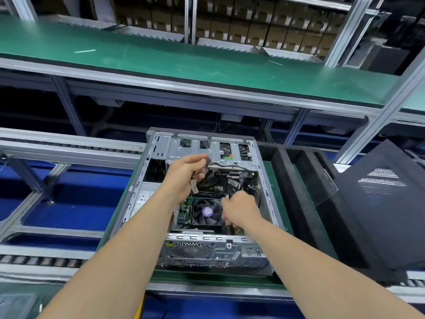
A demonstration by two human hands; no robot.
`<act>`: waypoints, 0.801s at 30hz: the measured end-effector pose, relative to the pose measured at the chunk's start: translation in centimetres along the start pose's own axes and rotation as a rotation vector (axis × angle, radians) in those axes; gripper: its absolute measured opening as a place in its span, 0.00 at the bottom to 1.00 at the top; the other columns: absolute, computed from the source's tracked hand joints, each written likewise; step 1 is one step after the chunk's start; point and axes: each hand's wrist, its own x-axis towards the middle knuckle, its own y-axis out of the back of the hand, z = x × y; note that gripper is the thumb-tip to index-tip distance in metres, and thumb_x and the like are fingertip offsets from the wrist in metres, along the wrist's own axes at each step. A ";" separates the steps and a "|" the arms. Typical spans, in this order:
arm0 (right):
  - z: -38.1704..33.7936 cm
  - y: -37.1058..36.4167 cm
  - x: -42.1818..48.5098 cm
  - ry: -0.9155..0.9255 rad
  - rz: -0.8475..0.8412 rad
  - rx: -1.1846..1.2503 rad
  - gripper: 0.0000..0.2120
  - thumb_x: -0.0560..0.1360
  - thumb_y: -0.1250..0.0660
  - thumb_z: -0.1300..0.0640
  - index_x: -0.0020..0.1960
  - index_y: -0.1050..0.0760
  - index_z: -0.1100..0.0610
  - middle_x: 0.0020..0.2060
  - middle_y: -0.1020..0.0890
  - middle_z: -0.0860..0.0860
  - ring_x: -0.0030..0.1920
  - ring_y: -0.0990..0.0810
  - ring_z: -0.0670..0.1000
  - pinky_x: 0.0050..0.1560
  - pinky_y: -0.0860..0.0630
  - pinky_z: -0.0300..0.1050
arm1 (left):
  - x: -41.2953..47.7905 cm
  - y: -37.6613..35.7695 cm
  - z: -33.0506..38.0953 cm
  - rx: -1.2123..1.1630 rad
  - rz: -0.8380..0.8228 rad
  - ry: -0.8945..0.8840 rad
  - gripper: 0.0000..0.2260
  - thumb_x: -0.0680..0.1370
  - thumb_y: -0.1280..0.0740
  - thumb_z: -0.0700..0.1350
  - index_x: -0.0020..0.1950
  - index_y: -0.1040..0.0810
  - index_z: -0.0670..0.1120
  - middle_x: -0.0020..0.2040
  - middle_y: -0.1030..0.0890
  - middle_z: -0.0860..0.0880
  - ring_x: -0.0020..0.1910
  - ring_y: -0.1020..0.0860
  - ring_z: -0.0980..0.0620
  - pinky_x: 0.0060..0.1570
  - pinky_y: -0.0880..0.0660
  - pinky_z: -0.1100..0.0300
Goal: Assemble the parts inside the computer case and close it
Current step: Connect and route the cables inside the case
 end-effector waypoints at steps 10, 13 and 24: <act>-1.3 0.1 3.5 0.552 0.005 -0.192 0.12 0.83 0.34 0.59 0.64 0.17 0.56 0.59 0.17 0.56 0.62 0.20 0.59 0.61 0.23 0.51 | 0.2 0.2 0.0 -0.231 0.008 0.069 0.12 0.76 0.27 0.39 0.60 0.15 0.41 0.51 0.18 0.44 0.41 0.21 0.54 0.41 0.21 0.66; -1.4 -0.9 4.1 0.587 -0.003 -0.190 0.10 0.83 0.36 0.65 0.61 0.20 0.58 0.56 0.16 0.58 0.59 0.19 0.60 0.54 0.22 0.51 | 0.2 0.1 0.4 -0.189 0.025 0.037 0.11 0.79 0.33 0.34 0.58 0.15 0.42 0.56 0.16 0.43 0.46 0.17 0.50 0.45 0.19 0.62; -2.9 -2.3 6.8 0.619 -0.052 -0.139 0.14 0.81 0.32 0.65 0.66 0.25 0.60 0.56 0.21 0.60 0.57 0.21 0.61 0.57 0.23 0.52 | -1.8 0.4 2.3 0.345 0.131 0.154 0.12 0.82 0.40 0.39 0.59 0.17 0.42 0.46 0.13 0.46 0.55 0.16 0.44 0.63 0.24 0.39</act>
